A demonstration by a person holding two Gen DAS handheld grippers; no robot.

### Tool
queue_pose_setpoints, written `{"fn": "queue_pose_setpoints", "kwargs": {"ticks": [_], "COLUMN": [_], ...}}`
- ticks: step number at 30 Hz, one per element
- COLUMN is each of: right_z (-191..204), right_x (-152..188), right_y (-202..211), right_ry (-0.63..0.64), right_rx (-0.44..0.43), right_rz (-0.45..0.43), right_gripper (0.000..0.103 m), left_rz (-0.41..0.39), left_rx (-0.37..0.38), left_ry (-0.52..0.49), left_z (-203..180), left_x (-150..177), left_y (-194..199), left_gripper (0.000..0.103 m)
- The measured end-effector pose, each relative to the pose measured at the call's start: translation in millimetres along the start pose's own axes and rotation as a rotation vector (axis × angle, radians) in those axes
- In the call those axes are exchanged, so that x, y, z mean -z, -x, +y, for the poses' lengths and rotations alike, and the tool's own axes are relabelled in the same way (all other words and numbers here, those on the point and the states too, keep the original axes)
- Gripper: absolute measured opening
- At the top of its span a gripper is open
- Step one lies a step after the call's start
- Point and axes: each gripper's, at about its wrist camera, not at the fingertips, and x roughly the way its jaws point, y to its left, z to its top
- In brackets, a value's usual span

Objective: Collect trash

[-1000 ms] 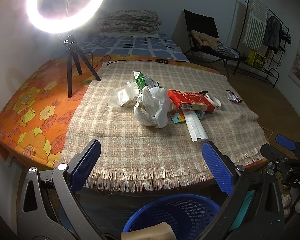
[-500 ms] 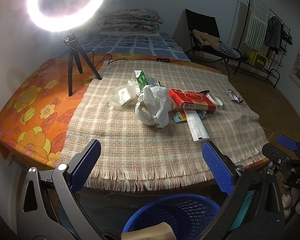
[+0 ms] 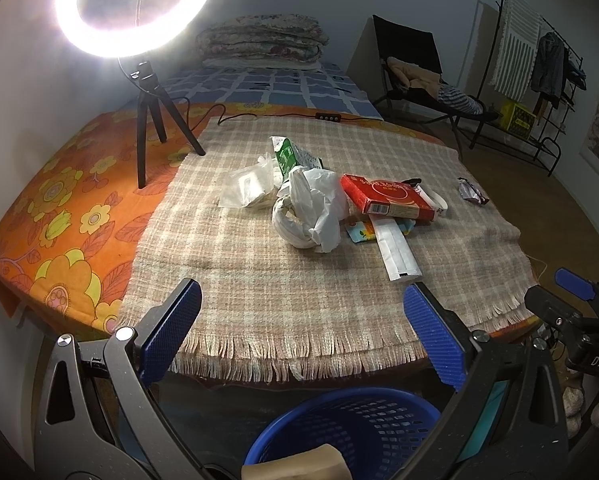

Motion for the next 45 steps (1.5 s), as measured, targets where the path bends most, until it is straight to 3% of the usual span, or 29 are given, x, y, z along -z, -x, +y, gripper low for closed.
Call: {"fn": "queue_pose_setpoints", "kwargs": {"ticks": [11, 17, 23, 28, 36, 45], "right_z": [-12.8, -25.5, -40.5, -62.9, -130.7, -170.1], "right_x": [2.5, 2.2, -0.4, -18.7, -58.3, -104.7], "right_y": [-19.1, -30.4, -33.9, -39.7, -72.0, -124.1], "right_ry": [-0.022, -0.076, -0.082, -0.048, -0.099, -0.083], "right_rx": [0.005, -0.064, -0.085, -0.031, 0.057, 0.073], "right_rz": [0.069, 0.105, 0.060, 0.030, 0.039, 0.084], "right_gripper": [0.102, 0.102, 0.102, 0.102, 0.102, 0.102], "left_rz": [0.027, 0.047, 0.076, 0.102, 0.174, 0.201], "left_rx": [-0.025, -0.038, -0.018, 0.004, 0.057, 0.045], "left_ry": [0.007, 0.035, 0.050, 0.058, 0.126, 0.146], "left_z": [-2.2, 4.4, 8.1, 5.4, 9.0, 12.9], "left_x": [-1.5, -5.4, -12.9, -25.0, -43.1, -57.8], "left_y": [-8.8, -16.6, -28.0, -45.7, -83.3, -117.0], "left_gripper": [0.103, 0.103, 0.103, 0.103, 0.098, 0.089]}}
